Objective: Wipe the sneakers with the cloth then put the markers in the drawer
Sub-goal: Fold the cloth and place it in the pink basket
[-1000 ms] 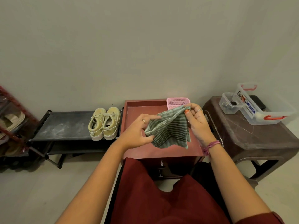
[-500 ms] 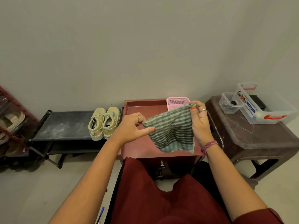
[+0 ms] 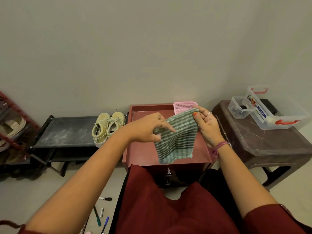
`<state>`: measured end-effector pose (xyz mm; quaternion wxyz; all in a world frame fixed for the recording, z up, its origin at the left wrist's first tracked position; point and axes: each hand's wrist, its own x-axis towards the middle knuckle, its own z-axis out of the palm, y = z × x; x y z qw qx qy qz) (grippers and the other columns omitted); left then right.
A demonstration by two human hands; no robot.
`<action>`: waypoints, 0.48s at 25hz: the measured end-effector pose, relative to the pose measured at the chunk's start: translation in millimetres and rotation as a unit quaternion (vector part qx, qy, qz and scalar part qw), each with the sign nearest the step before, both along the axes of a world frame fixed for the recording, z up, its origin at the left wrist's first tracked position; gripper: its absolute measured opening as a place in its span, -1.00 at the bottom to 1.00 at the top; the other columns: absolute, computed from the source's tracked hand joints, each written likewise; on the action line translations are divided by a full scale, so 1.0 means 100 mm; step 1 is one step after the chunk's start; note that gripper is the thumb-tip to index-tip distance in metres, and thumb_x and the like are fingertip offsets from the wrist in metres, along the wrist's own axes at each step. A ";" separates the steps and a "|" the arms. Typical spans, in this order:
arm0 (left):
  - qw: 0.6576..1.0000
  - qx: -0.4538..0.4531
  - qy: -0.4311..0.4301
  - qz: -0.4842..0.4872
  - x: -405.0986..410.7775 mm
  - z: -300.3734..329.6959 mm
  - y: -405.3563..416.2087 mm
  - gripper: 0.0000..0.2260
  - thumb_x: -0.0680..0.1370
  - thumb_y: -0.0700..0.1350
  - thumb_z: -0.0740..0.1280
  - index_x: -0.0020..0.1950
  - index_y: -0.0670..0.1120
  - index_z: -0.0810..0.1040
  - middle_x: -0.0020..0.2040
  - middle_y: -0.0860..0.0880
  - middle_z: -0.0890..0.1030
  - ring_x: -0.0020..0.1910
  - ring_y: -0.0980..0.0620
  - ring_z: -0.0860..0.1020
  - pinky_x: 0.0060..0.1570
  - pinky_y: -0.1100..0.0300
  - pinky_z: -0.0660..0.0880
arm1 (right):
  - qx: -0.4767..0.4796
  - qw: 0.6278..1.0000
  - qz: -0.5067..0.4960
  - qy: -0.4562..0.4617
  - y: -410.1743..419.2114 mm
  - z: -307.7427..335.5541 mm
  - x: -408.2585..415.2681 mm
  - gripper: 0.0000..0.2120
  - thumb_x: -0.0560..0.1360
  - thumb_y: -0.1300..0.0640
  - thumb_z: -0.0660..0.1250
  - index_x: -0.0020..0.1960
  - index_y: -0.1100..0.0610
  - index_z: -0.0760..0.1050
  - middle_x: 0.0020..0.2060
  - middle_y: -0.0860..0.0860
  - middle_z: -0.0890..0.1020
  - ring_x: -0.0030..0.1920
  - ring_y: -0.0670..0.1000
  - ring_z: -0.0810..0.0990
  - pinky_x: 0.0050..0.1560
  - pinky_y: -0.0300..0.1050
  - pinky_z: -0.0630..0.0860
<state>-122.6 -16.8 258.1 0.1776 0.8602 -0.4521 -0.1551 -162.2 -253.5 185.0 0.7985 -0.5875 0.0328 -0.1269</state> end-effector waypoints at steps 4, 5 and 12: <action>0.994 0.091 0.033 0.049 0.10 0.08 -0.15 -0.43 0.47 -0.16 0.36 0.45 0.12 0.34 0.25 -0.01 0.54 -0.03 0.15 0.57 -0.14 0.38 0.42 | -0.001 1.000 -0.015 0.017 0.04 -0.01 -0.01 -0.73 0.50 0.26 0.33 0.19 0.12 0.47 0.03 0.07 0.66 0.03 0.01 0.64 -0.03 -0.12 0.61; 0.992 0.087 0.048 0.073 0.13 0.08 -0.17 -0.43 0.48 -0.16 0.37 0.46 0.09 0.32 0.25 -0.02 0.54 0.01 0.09 0.58 -0.20 0.43 0.38 | 0.000 1.000 -0.023 0.020 0.07 0.01 -0.02 -0.74 0.51 0.27 0.33 0.17 0.10 0.48 0.02 0.07 0.66 0.04 0.01 0.65 -0.03 -0.12 0.61; 0.962 -0.051 0.199 0.178 0.22 0.05 -0.39 -0.52 0.40 -0.27 0.44 0.30 -0.11 0.46 -0.11 -0.02 0.60 -0.26 0.13 0.58 -0.28 0.30 0.52 | -0.097 0.992 -0.072 -0.022 0.59 0.04 -0.17 -0.76 0.46 0.32 0.38 0.09 0.11 0.55 -0.03 0.06 0.67 0.01 0.03 0.66 0.00 -0.07 0.60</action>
